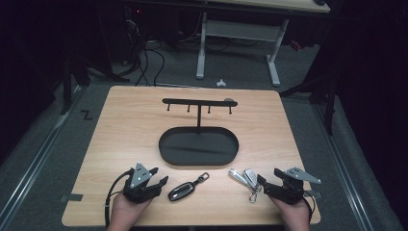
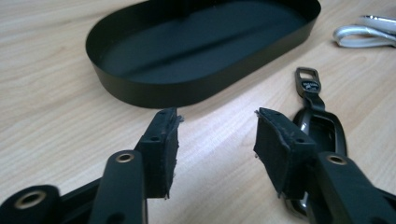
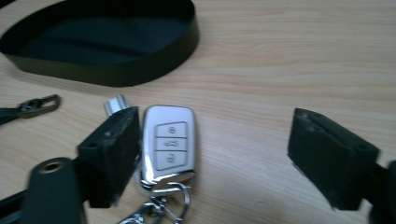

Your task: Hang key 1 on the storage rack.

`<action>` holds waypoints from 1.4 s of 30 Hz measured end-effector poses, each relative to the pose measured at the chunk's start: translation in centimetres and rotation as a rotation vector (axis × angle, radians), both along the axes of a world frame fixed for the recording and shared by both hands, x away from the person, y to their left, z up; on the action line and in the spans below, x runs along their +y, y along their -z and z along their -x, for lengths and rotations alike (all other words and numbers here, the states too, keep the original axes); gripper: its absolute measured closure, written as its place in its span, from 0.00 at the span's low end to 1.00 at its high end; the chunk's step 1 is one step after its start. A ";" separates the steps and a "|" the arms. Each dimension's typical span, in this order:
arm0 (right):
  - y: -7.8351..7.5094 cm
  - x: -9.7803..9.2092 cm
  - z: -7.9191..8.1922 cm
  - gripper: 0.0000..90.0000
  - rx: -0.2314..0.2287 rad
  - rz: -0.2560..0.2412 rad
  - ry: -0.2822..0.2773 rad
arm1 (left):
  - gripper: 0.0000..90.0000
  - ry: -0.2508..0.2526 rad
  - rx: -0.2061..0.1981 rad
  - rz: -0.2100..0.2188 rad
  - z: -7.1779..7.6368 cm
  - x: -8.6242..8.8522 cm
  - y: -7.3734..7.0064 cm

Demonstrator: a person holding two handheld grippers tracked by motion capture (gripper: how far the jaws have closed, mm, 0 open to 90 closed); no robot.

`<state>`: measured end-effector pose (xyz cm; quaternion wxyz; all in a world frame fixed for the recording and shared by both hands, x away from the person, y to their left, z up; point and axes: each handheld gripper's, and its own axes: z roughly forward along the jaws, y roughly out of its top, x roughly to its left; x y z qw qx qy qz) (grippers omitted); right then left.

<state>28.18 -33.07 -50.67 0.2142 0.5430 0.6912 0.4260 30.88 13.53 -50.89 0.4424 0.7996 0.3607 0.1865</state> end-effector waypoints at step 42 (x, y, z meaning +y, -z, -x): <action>1.0 1.1 2.1 0.43 0.007 0.038 -0.072 | 0.87 0.369 0.019 -0.188 3.5 -9.4 1.8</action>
